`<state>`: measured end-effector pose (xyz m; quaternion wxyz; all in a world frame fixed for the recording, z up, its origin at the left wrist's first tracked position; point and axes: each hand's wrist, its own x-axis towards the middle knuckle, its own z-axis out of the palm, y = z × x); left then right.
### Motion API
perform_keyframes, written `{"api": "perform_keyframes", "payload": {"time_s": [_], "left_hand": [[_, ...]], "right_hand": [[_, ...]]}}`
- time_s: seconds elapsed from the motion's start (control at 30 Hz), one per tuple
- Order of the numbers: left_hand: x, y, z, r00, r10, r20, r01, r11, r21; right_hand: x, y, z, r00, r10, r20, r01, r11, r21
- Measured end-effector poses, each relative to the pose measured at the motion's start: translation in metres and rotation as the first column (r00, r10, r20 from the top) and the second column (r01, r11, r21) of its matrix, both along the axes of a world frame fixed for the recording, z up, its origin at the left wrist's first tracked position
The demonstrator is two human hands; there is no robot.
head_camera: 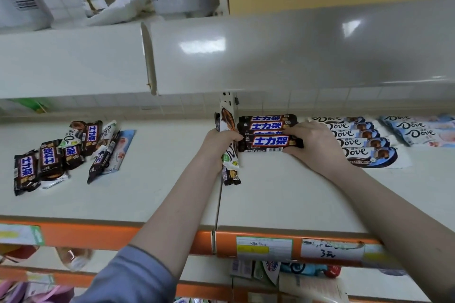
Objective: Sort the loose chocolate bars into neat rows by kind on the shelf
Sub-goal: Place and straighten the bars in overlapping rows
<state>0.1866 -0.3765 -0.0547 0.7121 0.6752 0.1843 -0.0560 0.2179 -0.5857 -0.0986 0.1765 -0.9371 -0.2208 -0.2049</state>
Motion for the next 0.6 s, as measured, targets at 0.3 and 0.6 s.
{"api": "perform_keyframes", "payload": {"time_s": [0.3,0.6], "left_hand": [[-0.006,0.000,0.002,1.000,0.006,0.009,-0.006,1.000,-0.018],[-0.010,-0.001,0.005,0.999,0.042,0.007,-0.041,0.999,-0.033]], "right_hand": [[-0.009,0.006,0.011,0.983,-0.083,-0.163,0.088,0.996,0.021],[-0.012,0.012,0.013,0.971,-0.064,-0.229,0.074,0.997,0.035]]}}
